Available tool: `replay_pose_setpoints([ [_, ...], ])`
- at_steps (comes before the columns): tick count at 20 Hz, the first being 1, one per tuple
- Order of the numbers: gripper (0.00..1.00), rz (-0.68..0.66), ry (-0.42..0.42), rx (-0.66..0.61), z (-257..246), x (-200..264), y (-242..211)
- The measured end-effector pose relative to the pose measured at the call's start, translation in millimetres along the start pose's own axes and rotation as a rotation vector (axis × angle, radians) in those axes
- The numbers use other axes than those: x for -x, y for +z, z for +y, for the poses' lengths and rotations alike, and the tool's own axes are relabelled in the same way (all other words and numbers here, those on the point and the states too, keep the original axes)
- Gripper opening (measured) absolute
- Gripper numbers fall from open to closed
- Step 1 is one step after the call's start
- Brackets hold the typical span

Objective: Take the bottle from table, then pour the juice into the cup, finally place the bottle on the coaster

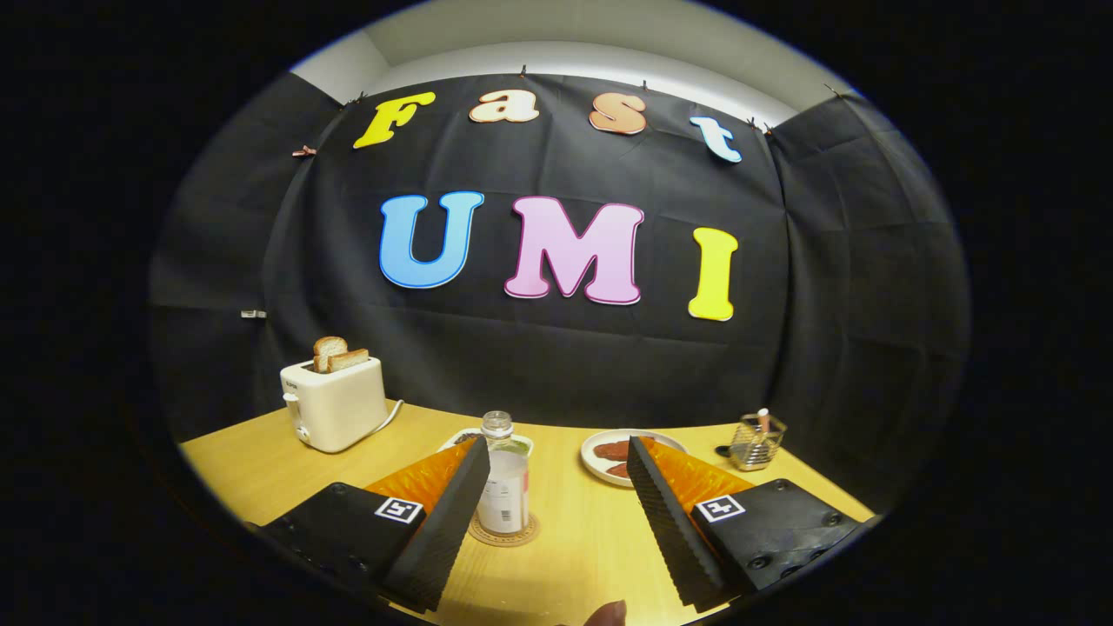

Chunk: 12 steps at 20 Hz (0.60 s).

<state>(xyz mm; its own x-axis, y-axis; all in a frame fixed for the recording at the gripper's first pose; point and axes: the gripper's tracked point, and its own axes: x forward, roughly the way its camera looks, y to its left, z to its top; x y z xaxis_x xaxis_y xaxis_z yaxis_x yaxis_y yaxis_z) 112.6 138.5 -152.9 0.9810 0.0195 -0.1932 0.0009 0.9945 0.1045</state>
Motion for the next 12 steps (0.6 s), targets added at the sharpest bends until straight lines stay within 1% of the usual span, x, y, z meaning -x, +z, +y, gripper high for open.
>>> replay_pose_setpoints([
  [7, 0.97, -0.034, -0.044, 0.01, -35.6, 54.1, 91.4],
  [9, 0.97, -0.036, -0.068, 0.021, -44.7, 64.2, 109.5],
  [12, 0.98, -0.038, -0.075, -0.007, -47.0, 79.2, 132.2],
])
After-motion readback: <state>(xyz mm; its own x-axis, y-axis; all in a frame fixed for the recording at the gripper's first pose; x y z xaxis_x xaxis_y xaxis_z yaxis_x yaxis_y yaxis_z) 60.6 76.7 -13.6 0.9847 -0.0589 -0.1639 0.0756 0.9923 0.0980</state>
